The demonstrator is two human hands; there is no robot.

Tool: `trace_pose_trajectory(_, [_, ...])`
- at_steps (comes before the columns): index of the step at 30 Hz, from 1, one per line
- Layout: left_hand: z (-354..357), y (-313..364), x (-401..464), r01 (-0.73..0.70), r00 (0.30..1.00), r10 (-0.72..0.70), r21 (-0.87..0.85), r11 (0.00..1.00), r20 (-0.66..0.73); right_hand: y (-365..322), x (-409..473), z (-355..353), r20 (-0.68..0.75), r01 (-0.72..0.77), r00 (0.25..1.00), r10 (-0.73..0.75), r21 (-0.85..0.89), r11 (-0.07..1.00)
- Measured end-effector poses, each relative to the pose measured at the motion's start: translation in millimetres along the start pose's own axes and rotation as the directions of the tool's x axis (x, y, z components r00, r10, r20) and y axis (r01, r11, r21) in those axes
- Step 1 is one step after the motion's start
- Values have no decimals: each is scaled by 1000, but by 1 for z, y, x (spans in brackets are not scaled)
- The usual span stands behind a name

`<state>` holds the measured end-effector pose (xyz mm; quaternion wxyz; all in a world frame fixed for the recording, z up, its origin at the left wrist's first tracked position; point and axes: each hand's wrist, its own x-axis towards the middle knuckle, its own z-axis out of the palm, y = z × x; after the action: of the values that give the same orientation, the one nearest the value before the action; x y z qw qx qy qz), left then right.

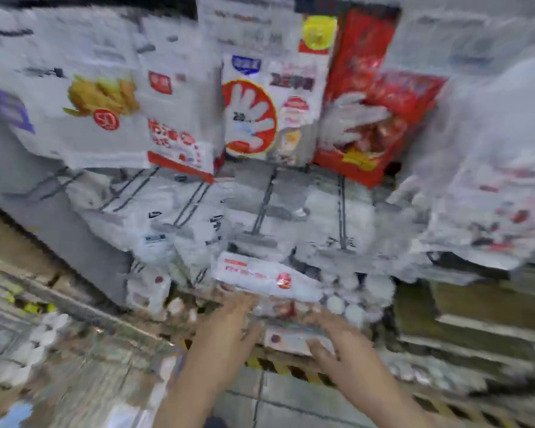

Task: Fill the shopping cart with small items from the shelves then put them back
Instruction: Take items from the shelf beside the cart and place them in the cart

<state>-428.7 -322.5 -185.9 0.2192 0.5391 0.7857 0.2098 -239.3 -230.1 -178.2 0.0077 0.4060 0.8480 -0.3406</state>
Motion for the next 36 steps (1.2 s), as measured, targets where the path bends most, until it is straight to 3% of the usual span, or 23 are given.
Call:
trace_pose_trajectory(3, [24,70,6,-145,978,149,-38,989,144,51,-65,-35,-118,-198,970,212,115,973])
trace_pose_trajectory(6, [43,129,13,-249,932,248,-31,968,262,95,-121,-58,-232,-337,893,386,224,914])
trace_pose_trajectory(13, [65,232,31,-484,807,420,58,873,414,154,-190,-77,-397,-409,668,630,512,756])
trace_pose_trajectory(17, [78,279,48,-572,718,487,24,820,496,166,-205,-94,-417,-398,628,657,554,732])
trace_pose_trajectory(21, [100,332,65,-683,622,609,-40,730,492,185,-217,-126,-453,-412,581,676,553,724])
trace_pose_trajectory(28, [136,430,114,-835,402,782,-159,527,477,235,-231,-186,-563,-422,373,737,605,675])
trace_pose_trajectory(32, [157,488,142,-867,340,830,-194,458,442,265,-235,-215,-613,-368,269,743,647,667])
trace_pose_trajectory(36, [177,548,152,-889,317,878,-210,407,359,308,-249,-241,-631,-356,259,732,642,679])
